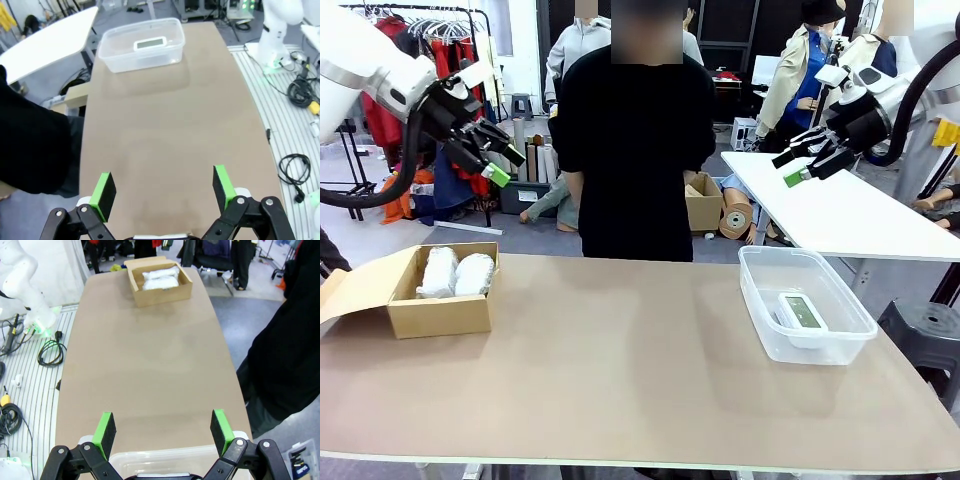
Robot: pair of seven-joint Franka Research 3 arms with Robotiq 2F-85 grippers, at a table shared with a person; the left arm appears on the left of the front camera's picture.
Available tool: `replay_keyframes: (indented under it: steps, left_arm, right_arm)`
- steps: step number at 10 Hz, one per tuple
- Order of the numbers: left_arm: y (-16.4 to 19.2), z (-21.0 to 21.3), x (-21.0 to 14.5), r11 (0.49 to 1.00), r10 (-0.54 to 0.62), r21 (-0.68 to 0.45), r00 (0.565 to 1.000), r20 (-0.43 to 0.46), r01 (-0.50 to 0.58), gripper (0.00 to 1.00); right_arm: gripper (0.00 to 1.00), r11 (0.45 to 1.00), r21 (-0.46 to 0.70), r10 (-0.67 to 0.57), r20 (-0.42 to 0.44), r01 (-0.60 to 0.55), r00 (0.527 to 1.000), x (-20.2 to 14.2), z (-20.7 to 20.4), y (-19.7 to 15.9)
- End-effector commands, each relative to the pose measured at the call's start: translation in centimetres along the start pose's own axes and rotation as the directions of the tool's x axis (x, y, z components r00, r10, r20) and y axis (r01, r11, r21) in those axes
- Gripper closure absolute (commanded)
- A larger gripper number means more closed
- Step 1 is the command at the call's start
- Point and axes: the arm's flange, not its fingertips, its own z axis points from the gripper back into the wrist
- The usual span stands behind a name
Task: Separate and place wrapped and unwrapped clocks.
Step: If the picked Digital clock is wrapped, place it in the Package Box ; if not, place it in the Organizing box.
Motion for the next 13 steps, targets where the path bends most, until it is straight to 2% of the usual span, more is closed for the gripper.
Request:
replay_keyframes:
  steps: [1,7,9,10,13]
  left_arm:
    - [-0.14,0.16,0.26,0.997,-0.029,0.065,1.0,-0.003,0.03,0.0]
    - [-0.11,0.43,-0.03,0.994,-0.008,0.111,0.999,-0.033,0.012,0.0]
    - [0.05,0.06,-0.08,0.988,0.036,0.152,0.997,-0.071,-0.024,0.0]
    - [0.6,0.58,-0.04,0.994,-0.001,0.108,0.999,-0.037,0.005,0.0]
    - [0.6,0.58,-0.04,0.994,-0.001,0.108,0.999,-0.037,0.005,0.0]
  right_arm:
    - [0.0,1.0,-0.001,0.005,-0.006,-0.005,1.0,0.13,0.12,0.12]
    - [0.0,1.0,-0.001,0.005,-0.006,-0.005,1.0,0.13,0.12,0.12]
    - [0.0,1.0,-0.001,0.005,-0.006,-0.005,1.0,0.13,0.12,0.12]
    - [0.0,1.0,-0.001,0.005,-0.006,-0.005,1.0,0.13,0.12,0.12]
    - [0.0,1.0,-0.001,0.005,-0.006,-0.005,1.0,0.13,0.12,0.12]
